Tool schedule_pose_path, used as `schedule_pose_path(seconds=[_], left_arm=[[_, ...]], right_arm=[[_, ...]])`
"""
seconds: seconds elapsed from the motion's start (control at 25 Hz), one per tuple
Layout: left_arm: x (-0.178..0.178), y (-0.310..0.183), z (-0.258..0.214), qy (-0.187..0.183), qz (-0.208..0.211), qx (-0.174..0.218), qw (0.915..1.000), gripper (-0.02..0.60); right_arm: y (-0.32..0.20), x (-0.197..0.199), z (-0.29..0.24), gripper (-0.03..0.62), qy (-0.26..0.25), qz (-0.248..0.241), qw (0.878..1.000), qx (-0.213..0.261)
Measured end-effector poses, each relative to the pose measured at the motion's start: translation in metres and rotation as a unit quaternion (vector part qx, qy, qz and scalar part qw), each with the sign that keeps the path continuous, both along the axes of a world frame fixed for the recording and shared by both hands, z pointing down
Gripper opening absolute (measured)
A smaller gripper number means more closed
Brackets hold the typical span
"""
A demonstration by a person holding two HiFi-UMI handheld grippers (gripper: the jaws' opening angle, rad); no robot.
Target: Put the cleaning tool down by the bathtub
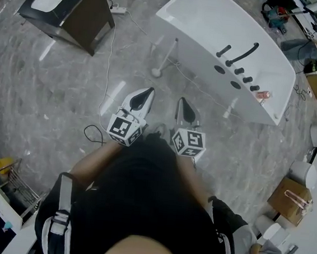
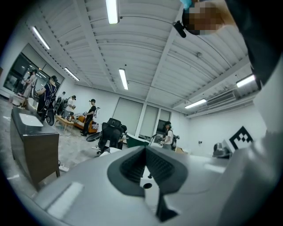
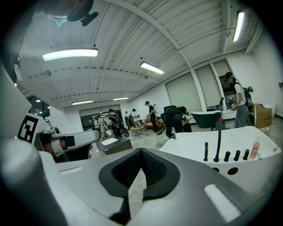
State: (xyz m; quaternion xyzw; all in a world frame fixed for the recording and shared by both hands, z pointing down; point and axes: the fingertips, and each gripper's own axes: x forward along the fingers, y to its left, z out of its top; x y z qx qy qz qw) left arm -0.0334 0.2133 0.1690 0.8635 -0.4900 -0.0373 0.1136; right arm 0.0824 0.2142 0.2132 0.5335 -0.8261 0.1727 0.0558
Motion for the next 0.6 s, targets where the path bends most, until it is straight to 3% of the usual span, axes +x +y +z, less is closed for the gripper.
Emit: schedule_pose_path(seconds=[0.6], left_arm=[[-0.0063,-0.0013,0.0012,0.003,-0.005,0.000,1.0000,0.006]], right_arm=[[-0.0028,0.0003,-0.0074,-0.002,-0.003,0.004,1.000,0.013]])
